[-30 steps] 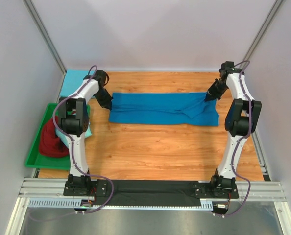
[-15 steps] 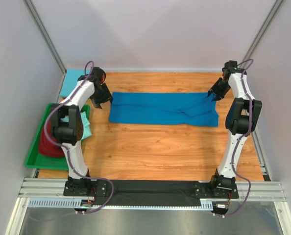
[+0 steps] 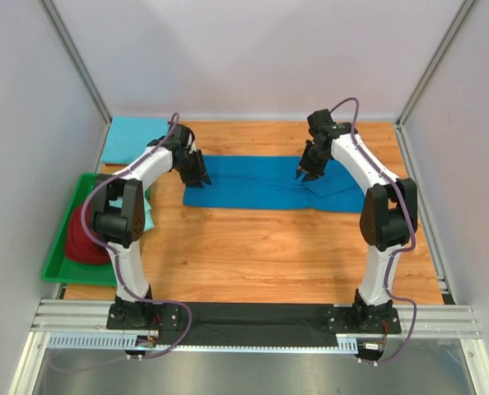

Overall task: Fold and stack the t-shirts
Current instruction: Fold the tshirt

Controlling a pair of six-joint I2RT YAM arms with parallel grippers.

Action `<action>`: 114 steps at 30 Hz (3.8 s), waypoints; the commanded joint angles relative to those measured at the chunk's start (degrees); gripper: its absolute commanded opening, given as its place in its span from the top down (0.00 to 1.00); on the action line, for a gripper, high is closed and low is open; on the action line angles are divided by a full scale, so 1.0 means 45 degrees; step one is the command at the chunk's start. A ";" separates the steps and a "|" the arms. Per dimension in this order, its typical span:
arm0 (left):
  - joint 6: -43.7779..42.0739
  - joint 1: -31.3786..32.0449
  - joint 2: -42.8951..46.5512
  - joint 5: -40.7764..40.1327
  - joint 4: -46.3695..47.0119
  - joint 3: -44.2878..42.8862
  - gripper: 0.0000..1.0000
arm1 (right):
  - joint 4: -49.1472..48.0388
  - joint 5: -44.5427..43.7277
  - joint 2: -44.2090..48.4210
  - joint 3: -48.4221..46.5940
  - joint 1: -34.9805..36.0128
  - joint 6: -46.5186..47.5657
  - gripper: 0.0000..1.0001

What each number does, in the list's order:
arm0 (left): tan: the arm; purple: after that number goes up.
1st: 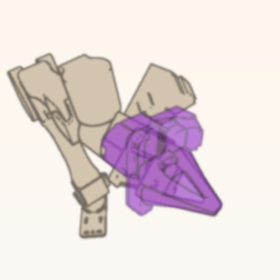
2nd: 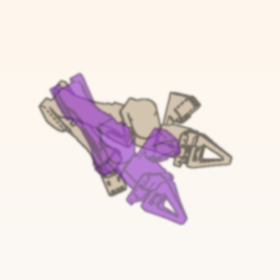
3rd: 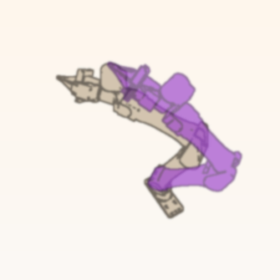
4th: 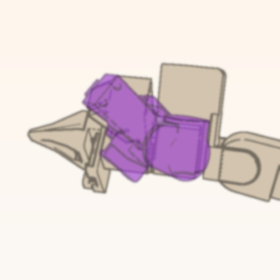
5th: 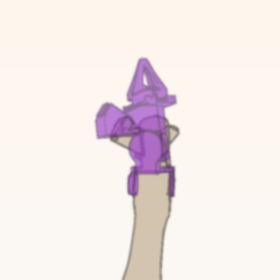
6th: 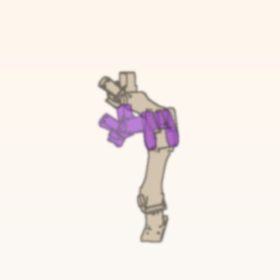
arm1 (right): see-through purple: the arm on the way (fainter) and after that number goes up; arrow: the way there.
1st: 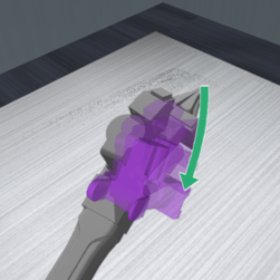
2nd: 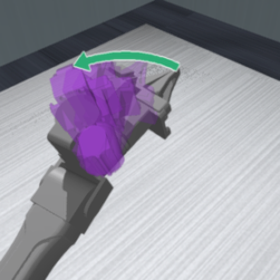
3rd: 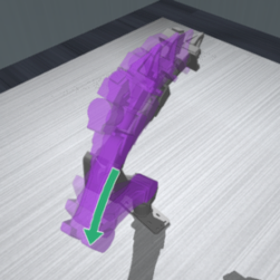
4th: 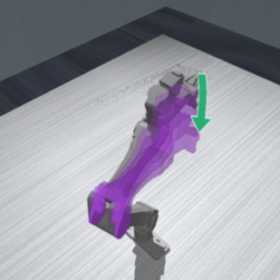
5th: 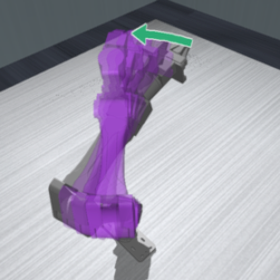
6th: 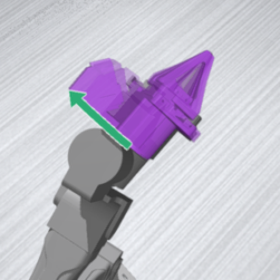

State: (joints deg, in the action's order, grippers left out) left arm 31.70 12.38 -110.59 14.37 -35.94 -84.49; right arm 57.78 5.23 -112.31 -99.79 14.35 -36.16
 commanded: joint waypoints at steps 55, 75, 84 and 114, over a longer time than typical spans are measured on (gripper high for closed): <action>-0.0834 -0.0017 0.0140 0.0791 -0.0548 0.0220 0.62 | 0.0461 -0.1359 -0.2872 -0.3117 -0.1743 0.3697 0.41; -0.0893 0.0061 0.0922 0.1103 -0.0391 0.1178 0.62 | -0.0906 -0.0577 -0.4104 -0.2903 -0.1743 0.4950 0.51; -0.0854 0.0061 0.0922 0.1103 -0.0333 0.1255 0.62 | -0.1374 -0.0773 -0.3812 -0.2669 -0.1685 0.4794 0.98; -0.1146 0.0566 0.1762 0.1804 0.0974 0.2349 0.58 | 0.0382 -0.3939 -0.2407 -0.3315 -0.2092 0.0871 0.41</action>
State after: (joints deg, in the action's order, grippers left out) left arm 28.62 12.84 -104.79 18.96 -35.40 -71.96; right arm 53.32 -8.64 -128.90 -115.70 7.88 -26.44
